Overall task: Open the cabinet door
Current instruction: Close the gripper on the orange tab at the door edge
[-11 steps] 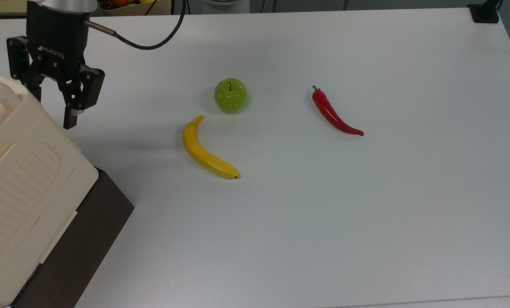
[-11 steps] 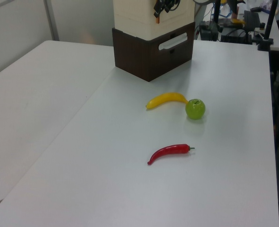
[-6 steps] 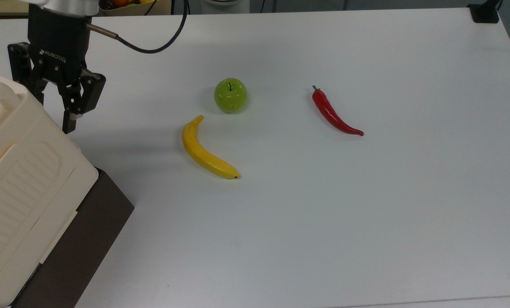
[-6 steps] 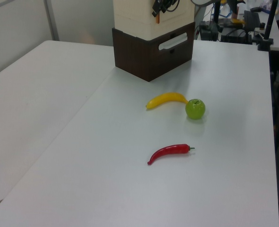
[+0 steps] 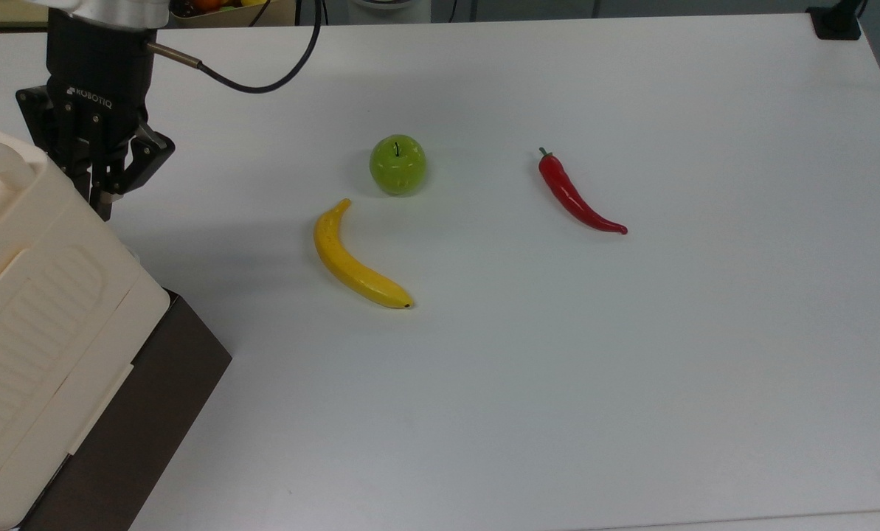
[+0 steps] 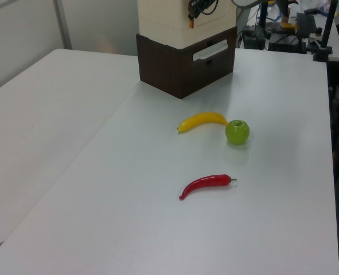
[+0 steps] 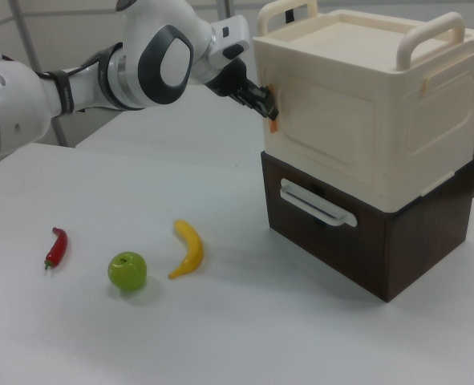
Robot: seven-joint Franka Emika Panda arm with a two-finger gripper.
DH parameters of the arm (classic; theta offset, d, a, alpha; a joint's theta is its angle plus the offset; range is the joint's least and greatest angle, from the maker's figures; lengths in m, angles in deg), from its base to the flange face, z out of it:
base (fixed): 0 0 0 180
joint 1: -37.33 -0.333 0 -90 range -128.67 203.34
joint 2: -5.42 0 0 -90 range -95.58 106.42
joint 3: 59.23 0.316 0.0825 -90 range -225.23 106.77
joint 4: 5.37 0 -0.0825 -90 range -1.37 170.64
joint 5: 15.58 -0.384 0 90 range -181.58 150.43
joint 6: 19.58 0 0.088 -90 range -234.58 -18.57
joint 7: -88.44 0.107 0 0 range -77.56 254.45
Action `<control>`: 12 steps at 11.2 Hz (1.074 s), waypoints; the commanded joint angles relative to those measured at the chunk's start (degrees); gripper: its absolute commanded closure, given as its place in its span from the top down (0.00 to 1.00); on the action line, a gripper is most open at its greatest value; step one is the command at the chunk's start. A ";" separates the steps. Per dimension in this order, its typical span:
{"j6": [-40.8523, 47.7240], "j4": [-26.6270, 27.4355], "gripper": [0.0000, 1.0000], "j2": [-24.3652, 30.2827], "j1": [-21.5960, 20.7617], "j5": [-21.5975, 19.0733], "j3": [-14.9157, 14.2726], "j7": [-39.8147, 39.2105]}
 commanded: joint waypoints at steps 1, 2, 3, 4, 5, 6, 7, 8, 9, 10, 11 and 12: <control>0.24 -0.16 0.12 0.49 -0.72 1.19 -0.44 1.17; 0.85 0.11 0.11 0.66 -0.81 1.19 -0.44 1.17; 2.08 0.11 0.10 1.27 -0.90 1.19 -0.35 1.17; 3.05 0.20 0.10 1.63 -0.90 1.10 -0.35 1.17; 4.19 0.11 0.10 1.81 -0.98 1.10 -0.09 1.35; 5.68 0.28 0.10 2.50 -0.98 1.10 0.18 1.44; 6.82 1.24 0.10 3.12 -1.07 1.01 0.44 1.52; 7.53 1.69 0.10 4.00 -1.59 0.75 0.44 1.52; 8.67 2.04 0.10 4.35 -2.03 0.57 0.44 1.61; 9.72 2.13 0.11 4.70 -2.13 0.40 0.53 1.61; 10.87 2.05 0.25 4.97 -2.04 0.22 0.53 1.61; 12.44 2.04 0.37 5.32 -2.04 0.05 0.53 1.61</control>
